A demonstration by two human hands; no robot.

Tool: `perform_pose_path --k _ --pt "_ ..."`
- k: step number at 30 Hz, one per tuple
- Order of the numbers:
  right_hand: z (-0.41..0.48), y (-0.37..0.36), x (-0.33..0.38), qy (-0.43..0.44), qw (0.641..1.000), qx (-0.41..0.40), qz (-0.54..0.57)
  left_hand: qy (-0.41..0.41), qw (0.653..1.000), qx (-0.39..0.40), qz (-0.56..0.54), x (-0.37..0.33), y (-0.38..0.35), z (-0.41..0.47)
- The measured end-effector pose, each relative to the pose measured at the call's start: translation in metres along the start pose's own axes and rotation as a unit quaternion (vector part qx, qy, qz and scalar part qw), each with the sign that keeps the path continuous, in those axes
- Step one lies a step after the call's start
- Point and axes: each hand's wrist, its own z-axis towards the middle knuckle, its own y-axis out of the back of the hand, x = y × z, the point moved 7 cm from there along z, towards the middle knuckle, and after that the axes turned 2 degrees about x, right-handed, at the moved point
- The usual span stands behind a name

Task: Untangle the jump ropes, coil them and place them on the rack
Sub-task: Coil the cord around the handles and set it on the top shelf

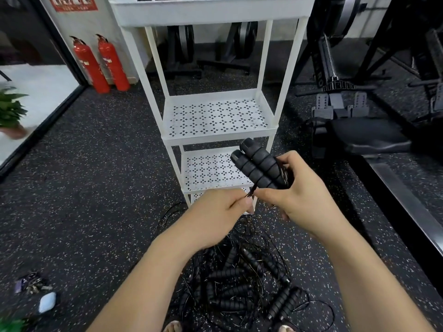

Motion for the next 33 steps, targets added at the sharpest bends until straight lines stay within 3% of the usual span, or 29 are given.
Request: perform_pose_path --k 7,14,20,23,28,33 --pt "0.003 -0.014 -0.011 -0.010 0.990 0.039 -0.137 -0.032 0.999 -0.005 -0.028 -0.004 0.021 -0.012" --pt "-0.009 -0.053 -0.009 0.002 0.957 0.212 -0.197 -0.043 0.991 -0.083 -0.096 0.003 0.045 -0.016" --pt "-0.035 -0.064 0.010 0.001 0.917 0.374 -0.138 -0.029 0.983 -0.064 -0.168 0.017 0.044 -0.011" --pt "-0.046 -0.057 0.024 -0.003 0.907 0.415 -0.066 -0.038 0.977 -0.032 -0.206 0.022 0.042 -0.007" --pt "-0.045 -0.038 0.032 -0.002 0.920 0.386 0.063 -0.015 0.961 0.000 -0.276 0.025 0.028 -0.002" --pt "-0.037 -0.025 0.035 0.007 0.925 0.328 0.192 0.080 0.957 -0.053 -0.275 0.038 0.010 -0.003"
